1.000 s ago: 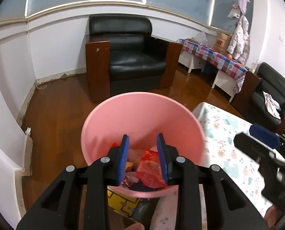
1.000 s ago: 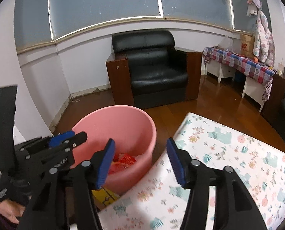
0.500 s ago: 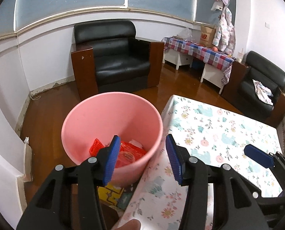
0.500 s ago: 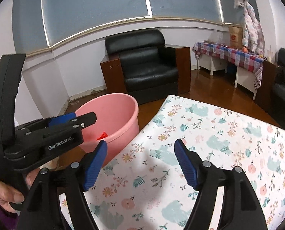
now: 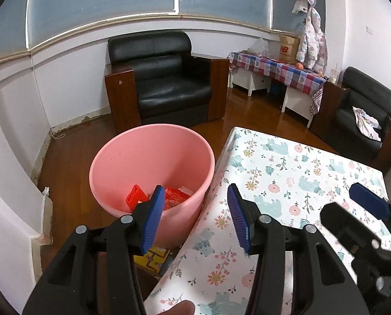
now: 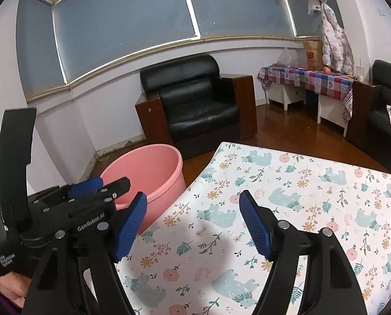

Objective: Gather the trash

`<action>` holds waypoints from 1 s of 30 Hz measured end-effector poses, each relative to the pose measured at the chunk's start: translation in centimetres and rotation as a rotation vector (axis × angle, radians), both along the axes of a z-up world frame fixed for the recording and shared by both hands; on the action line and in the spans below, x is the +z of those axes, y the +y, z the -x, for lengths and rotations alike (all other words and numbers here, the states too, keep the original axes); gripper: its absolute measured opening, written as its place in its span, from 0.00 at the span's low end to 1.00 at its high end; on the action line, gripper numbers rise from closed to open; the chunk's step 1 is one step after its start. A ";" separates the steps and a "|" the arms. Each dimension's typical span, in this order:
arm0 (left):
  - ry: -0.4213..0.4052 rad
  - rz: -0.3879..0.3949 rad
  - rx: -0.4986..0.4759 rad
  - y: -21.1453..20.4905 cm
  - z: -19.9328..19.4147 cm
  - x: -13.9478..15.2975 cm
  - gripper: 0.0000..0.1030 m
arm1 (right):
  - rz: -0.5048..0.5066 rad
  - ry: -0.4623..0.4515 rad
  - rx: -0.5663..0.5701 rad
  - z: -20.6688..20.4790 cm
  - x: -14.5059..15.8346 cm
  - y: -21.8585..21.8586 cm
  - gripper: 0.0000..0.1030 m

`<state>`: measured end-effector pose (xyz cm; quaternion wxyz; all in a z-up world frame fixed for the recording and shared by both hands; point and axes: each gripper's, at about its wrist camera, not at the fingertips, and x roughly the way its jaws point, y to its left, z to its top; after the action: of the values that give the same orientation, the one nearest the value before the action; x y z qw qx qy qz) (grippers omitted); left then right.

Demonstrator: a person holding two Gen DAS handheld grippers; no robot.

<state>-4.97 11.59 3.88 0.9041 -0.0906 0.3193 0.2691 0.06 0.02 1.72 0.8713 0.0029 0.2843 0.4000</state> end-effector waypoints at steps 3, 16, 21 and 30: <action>0.001 0.000 0.001 -0.2 0.1 -0.1 0.48 | -0.007 -0.002 -0.005 0.1 0.3 -0.3 0.69; -0.026 -0.010 0.012 -1.3 1.8 0.1 0.48 | -0.032 -0.029 -0.012 1.3 1.1 -0.9 0.69; -0.038 -0.016 0.011 -1.5 2.1 0.5 0.48 | -0.046 -0.046 -0.024 1.8 1.5 -1.2 0.69; -0.061 -0.022 0.005 -1.7 2.8 0.9 0.48 | -0.070 -0.072 -0.051 2.1 2.2 -1.4 0.70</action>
<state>-7.74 9.88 4.78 0.9137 -0.0895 0.2885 0.2720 -2.08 -1.39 3.88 0.8902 0.0260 0.2386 0.3872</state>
